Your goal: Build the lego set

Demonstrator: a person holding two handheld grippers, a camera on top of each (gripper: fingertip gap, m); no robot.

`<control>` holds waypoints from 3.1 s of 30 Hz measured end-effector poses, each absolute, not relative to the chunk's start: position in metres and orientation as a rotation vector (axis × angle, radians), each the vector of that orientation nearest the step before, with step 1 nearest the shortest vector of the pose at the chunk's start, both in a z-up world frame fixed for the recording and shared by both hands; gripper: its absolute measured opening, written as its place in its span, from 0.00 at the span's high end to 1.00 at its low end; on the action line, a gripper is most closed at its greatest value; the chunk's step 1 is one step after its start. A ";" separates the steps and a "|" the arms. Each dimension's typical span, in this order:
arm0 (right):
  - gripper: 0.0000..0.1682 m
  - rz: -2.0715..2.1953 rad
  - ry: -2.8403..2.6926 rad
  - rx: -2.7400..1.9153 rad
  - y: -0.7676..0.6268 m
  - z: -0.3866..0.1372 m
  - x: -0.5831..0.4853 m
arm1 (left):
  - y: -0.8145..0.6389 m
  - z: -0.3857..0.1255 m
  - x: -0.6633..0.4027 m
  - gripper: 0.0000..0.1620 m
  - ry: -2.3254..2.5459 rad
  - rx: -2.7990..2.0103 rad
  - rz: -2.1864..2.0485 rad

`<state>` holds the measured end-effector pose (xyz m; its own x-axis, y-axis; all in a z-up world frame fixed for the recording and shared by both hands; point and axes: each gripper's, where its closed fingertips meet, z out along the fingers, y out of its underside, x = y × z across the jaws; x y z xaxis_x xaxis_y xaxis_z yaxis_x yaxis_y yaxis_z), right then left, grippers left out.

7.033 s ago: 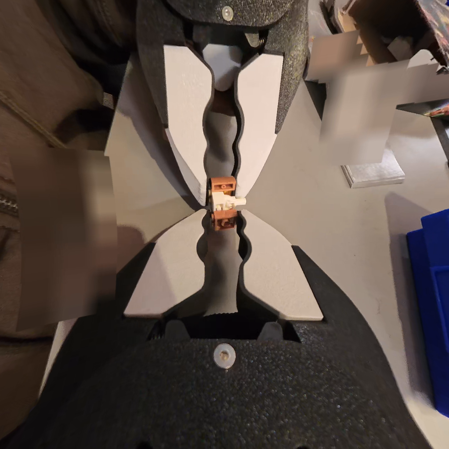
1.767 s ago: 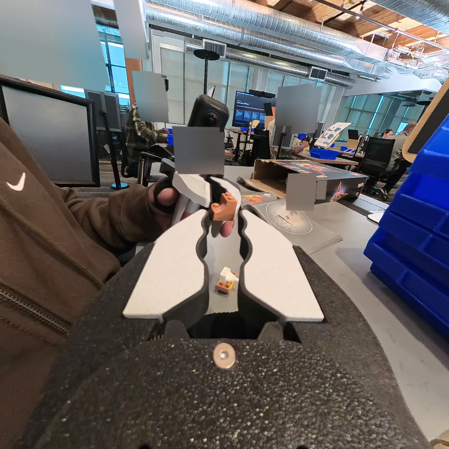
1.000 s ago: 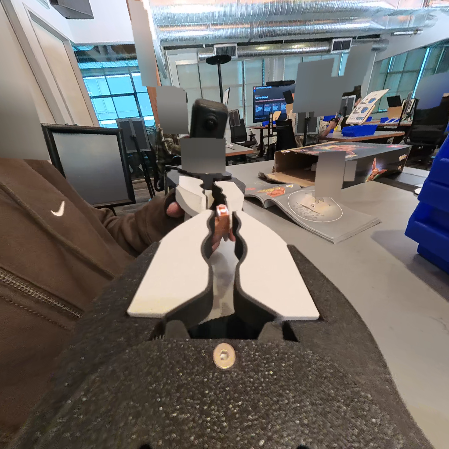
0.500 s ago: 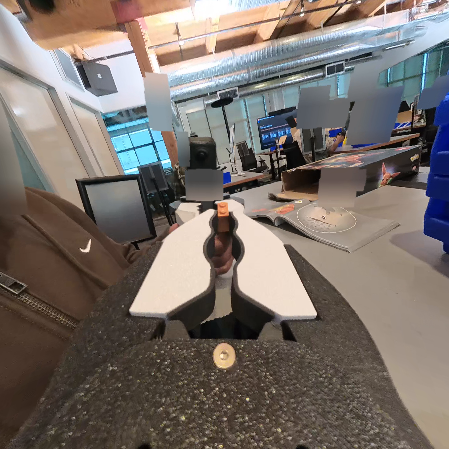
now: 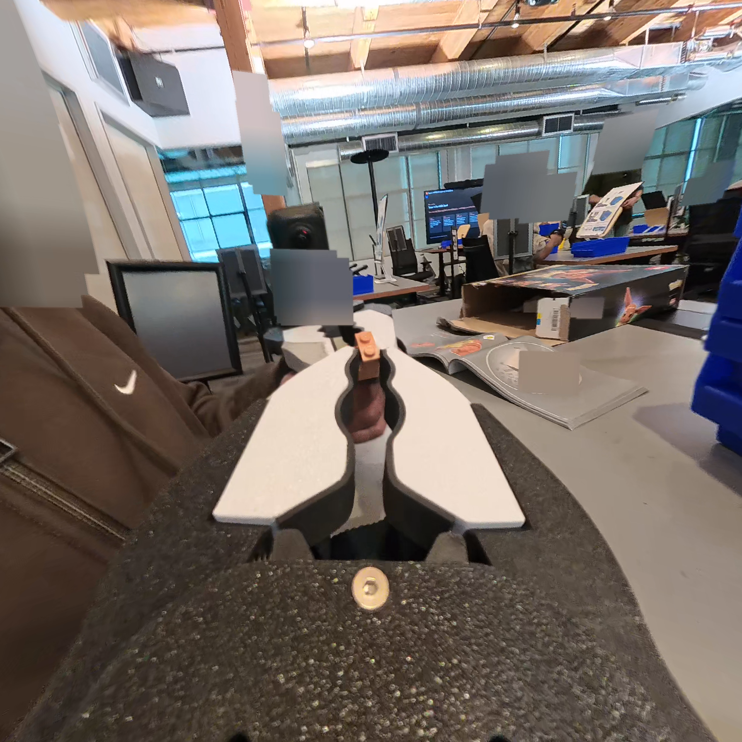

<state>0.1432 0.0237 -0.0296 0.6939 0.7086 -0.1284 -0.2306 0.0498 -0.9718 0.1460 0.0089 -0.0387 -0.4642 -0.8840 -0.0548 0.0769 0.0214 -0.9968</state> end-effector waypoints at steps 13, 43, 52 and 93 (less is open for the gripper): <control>0.90 0.161 -0.946 -1.553 0.026 -0.073 0.153 | 0.017 -0.087 0.153 0.90 1.901 -0.777 -0.910; 0.95 0.296 -1.064 -1.649 0.025 -0.094 0.147 | 0.016 -0.106 0.152 0.90 2.134 -0.686 -0.947; 0.95 0.245 -0.882 -1.615 0.016 -0.057 0.194 | 0.062 -0.095 0.139 0.90 1.999 -0.850 -0.990; 0.89 -0.190 -1.263 -1.644 0.061 -0.073 0.162 | 0.053 -0.077 0.148 0.90 1.846 -0.673 -0.861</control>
